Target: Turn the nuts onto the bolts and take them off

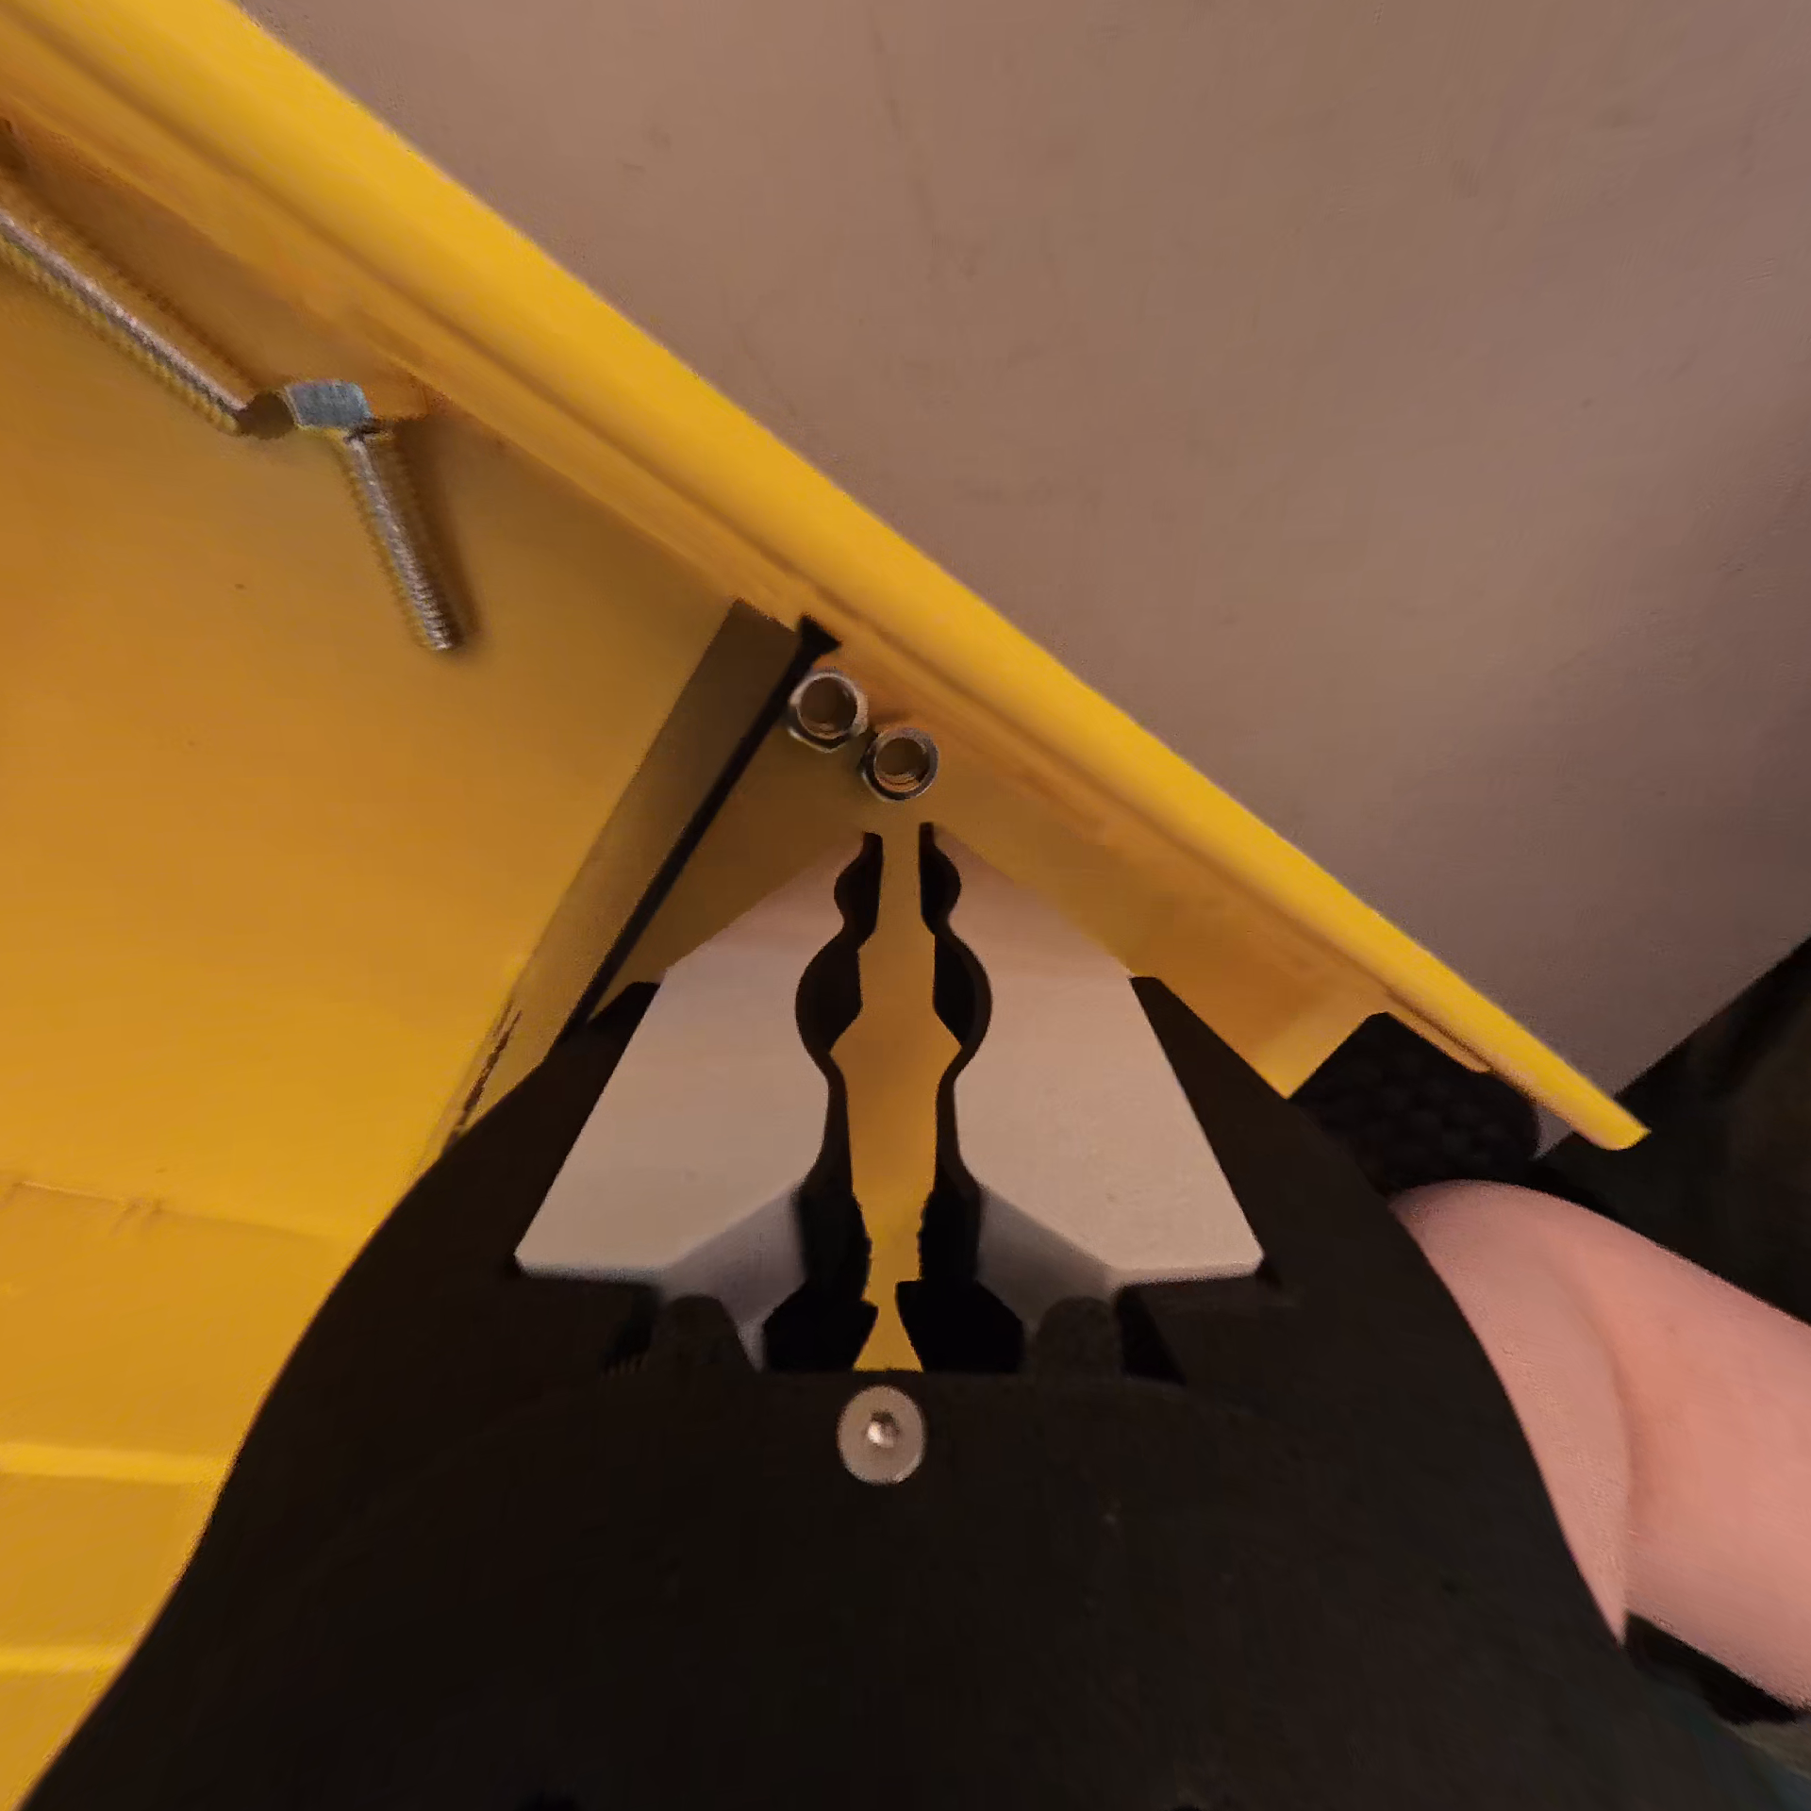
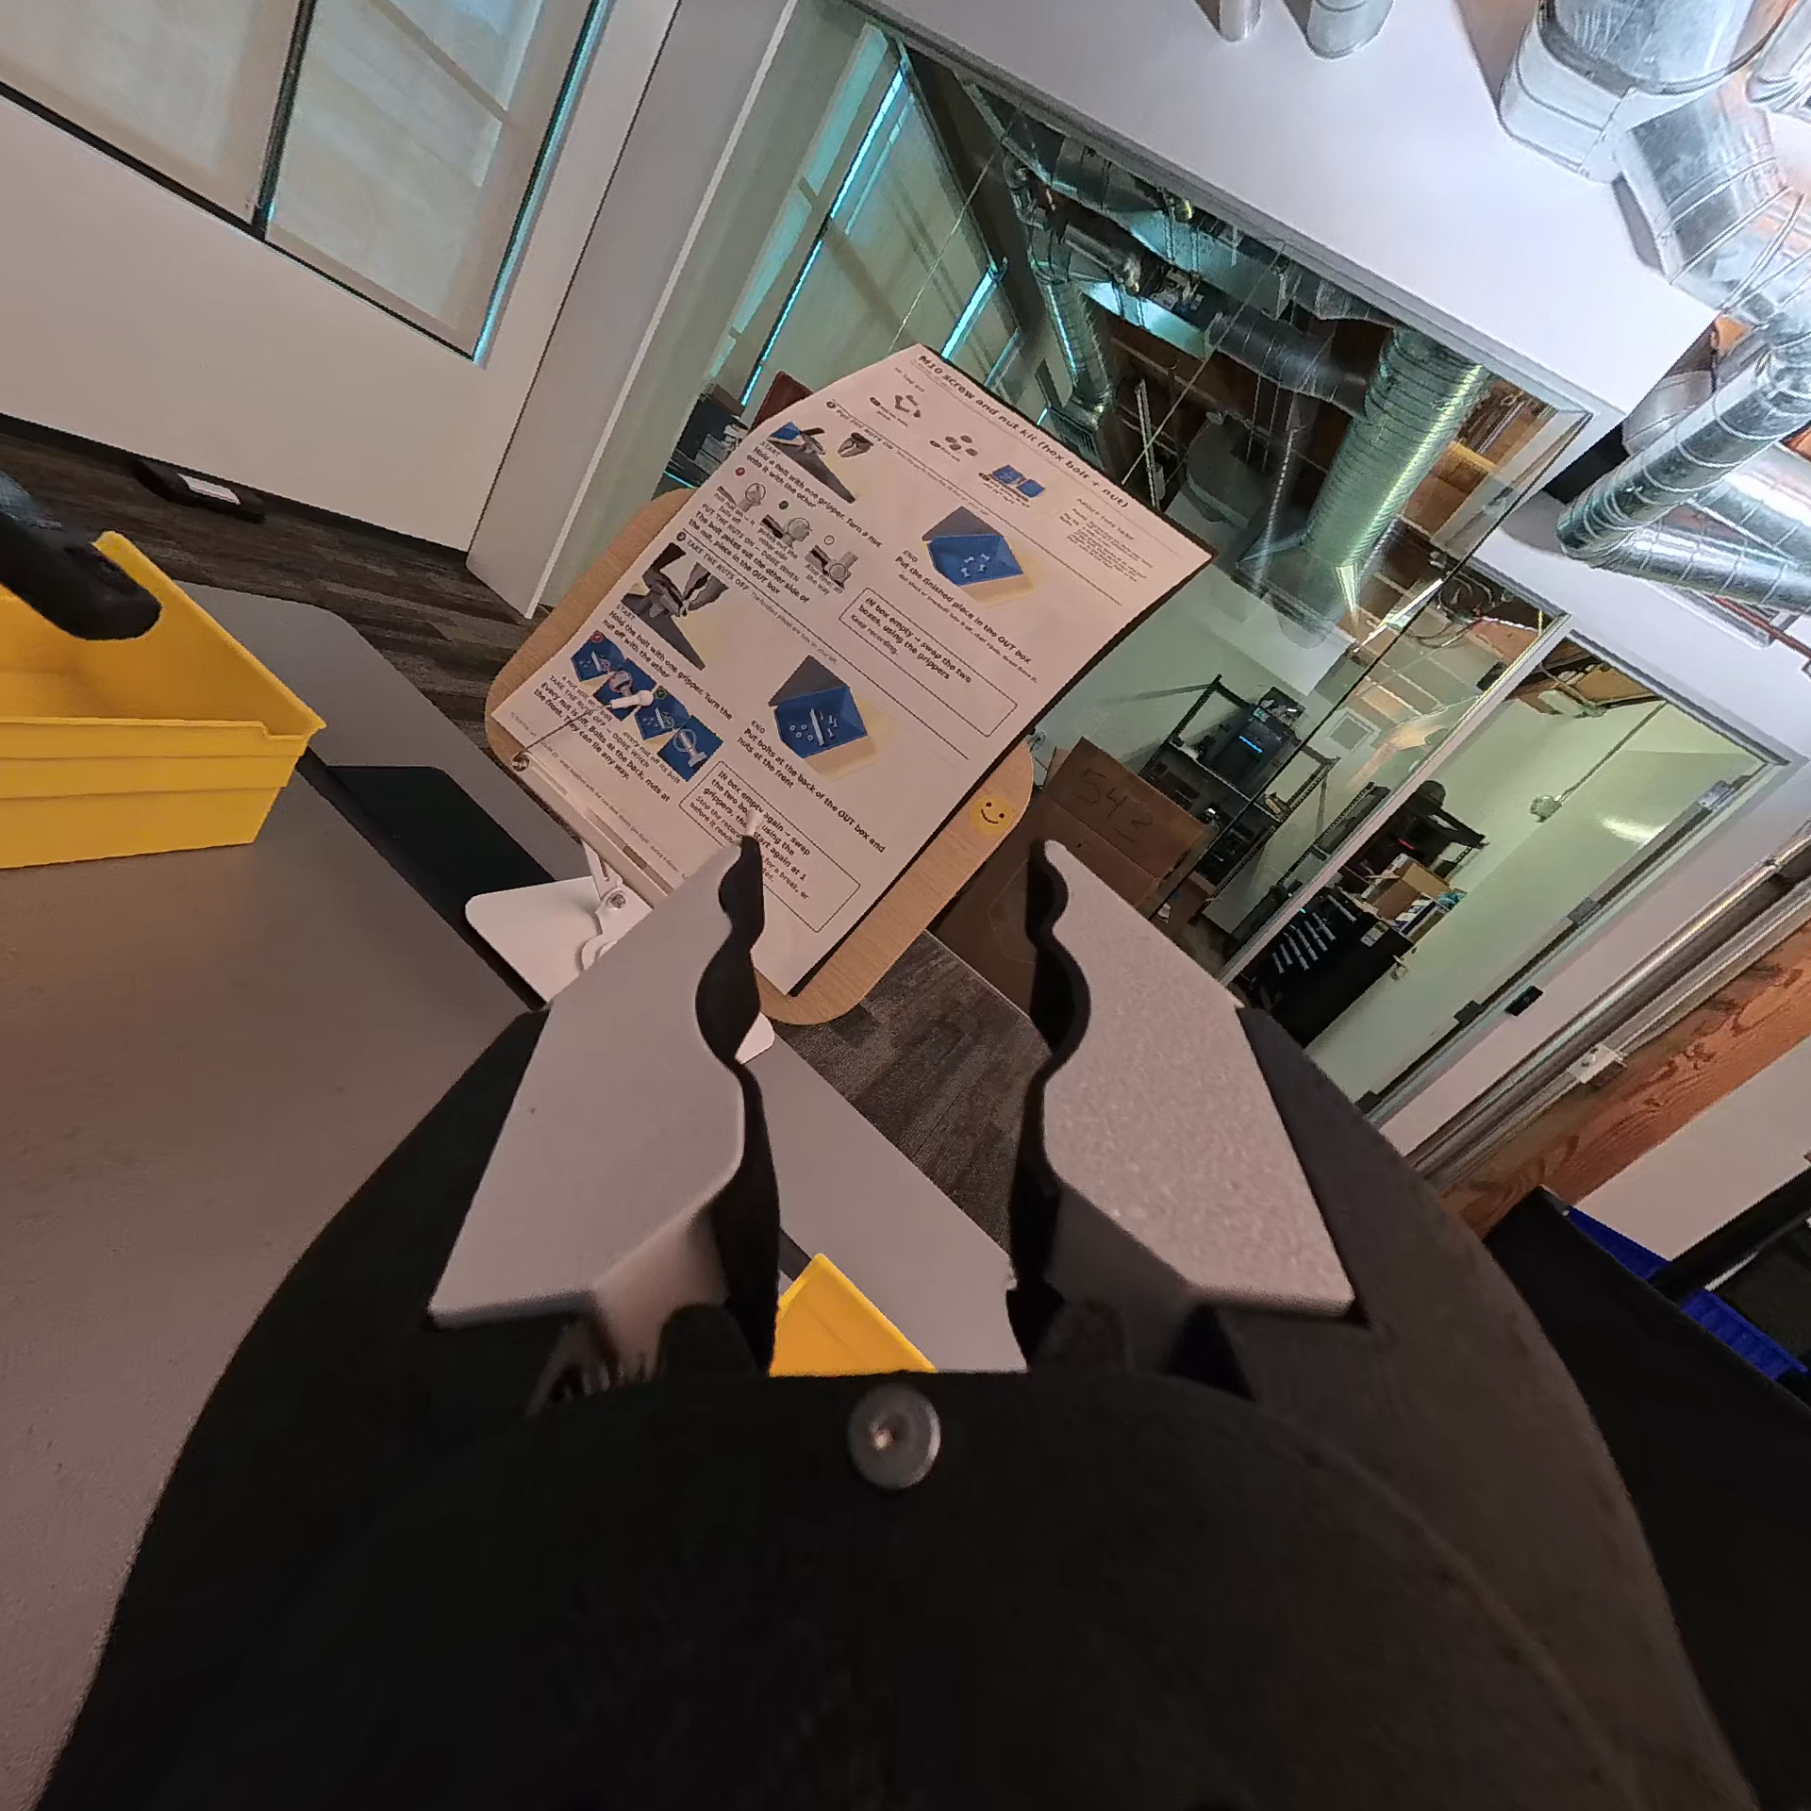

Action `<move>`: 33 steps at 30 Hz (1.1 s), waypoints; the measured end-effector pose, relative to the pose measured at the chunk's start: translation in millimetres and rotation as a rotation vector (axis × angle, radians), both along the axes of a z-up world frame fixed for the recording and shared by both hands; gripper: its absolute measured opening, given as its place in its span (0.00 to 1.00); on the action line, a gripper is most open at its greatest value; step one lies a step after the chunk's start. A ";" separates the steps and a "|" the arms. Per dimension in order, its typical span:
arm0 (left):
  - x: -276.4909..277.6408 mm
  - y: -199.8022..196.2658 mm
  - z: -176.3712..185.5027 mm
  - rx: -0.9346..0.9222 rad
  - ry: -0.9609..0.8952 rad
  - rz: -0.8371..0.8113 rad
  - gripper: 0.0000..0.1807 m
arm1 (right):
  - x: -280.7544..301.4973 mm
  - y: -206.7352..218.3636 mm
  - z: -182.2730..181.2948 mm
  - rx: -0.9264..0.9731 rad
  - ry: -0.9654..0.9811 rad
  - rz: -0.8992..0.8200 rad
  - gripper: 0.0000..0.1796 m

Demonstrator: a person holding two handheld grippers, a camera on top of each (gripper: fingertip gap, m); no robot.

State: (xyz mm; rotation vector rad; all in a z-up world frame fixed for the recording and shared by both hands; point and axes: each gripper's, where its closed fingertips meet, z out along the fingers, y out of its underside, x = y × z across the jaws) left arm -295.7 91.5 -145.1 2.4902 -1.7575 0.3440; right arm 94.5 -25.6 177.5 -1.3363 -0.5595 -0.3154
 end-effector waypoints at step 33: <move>8.1 -10.7 -7.4 0.067 -0.178 -0.299 0.00 | -9.4 -3.9 -4.8 -0.012 -0.064 0.041 0.30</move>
